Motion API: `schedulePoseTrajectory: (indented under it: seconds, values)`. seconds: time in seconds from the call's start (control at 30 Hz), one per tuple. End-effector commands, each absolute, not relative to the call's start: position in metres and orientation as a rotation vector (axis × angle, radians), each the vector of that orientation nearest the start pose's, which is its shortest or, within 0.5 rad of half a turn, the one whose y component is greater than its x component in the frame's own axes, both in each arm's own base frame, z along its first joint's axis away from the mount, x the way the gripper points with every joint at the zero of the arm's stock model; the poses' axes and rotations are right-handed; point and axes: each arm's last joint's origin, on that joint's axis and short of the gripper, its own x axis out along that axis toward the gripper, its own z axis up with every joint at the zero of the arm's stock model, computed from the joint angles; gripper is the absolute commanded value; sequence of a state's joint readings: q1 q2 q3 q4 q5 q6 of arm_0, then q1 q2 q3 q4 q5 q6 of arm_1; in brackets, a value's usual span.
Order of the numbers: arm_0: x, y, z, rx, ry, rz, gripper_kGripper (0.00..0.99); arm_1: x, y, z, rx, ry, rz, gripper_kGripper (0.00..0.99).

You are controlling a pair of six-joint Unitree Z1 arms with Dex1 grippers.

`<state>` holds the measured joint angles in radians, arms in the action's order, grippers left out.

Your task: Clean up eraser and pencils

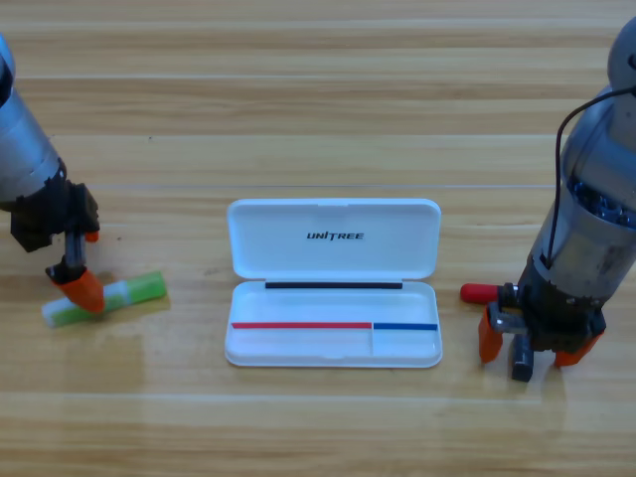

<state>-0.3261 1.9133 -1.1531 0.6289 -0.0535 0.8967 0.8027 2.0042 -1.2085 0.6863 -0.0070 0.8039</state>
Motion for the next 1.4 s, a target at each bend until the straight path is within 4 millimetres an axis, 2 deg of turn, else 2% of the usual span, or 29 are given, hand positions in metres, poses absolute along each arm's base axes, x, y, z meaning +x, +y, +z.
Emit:
schedulePoseTrajectory:
  seconds: [0.03,0.1,0.23,0.37,0.47,0.53,0.67,0.73,0.77,0.8,0.83,1.0,1.1,1.3,1.4]
  values:
    - [0.317,-0.118,0.183,0.933,1.2,-0.937,0.96,0.242,0.248,0.136,-0.064,1.599,-0.06,0.383]
    - [0.317,-0.119,0.18,0.935,1.2,-0.937,0.96,0.242,0.249,0.136,-0.068,1.602,-0.054,0.273]
    - [0.316,-0.121,0.174,0.934,1.208,-0.942,0.956,0.242,0.25,0.132,-0.072,1.62,-0.047,0.196]
    - [0.315,-0.122,0.169,0.936,1.213,-0.947,0.917,0.241,0.252,0.135,-0.088,1.623,0.001,0.003]
    - [0.315,-0.123,0.166,0.935,1.223,-0.95,0.896,0.235,0.256,0.151,-0.161,1.604,0.093,0.0]
    - [0.315,-0.123,0.165,0.935,1.227,-0.952,0.856,0.227,0.261,0.172,-0.291,1.568,0.224,0.0]
    - [0.315,-0.123,0.161,0.935,1.239,-0.957,0.741,0.21,0.266,0.217,-0.608,1.478,0.511,0.0]
    - [0.316,-0.123,0.159,0.935,1.244,-0.962,0.676,0.202,0.268,0.233,-0.819,1.432,0.723,0.0]
    - [0.316,-0.123,0.158,0.933,1.245,-0.963,0.667,0.198,0.269,0.239,-0.932,1.411,0.853,0.0]
    - [0.316,-0.123,0.157,0.933,1.248,-0.964,0.666,0.197,0.269,0.243,-0.984,1.396,0.908,0.0]
    - [0.316,-0.123,0.156,0.933,1.251,-0.965,0.664,0.196,0.268,0.246,-1.044,1.384,0.97,0.0]
    - [0.316,-0.123,0.154,0.932,1.255,-0.977,0.5,0.191,0.274,0.246,-1.219,1.335,1.208,0.0]
    - [0.316,-0.124,0.154,0.933,1.251,-0.985,0.336,0.196,0.285,0.242,-1.281,1.292,1.277,0.0]
    - [0.314,-0.123,0.163,0.942,1.228,-0.985,0.0,0.213,0.317,0.241,-1.285,1.221,1.279,0.0]
    - [0.312,-0.122,0.17,0.952,1.207,-0.986,0.0,0.221,0.332,0.24,-1.28,1.191,1.281,0.0]
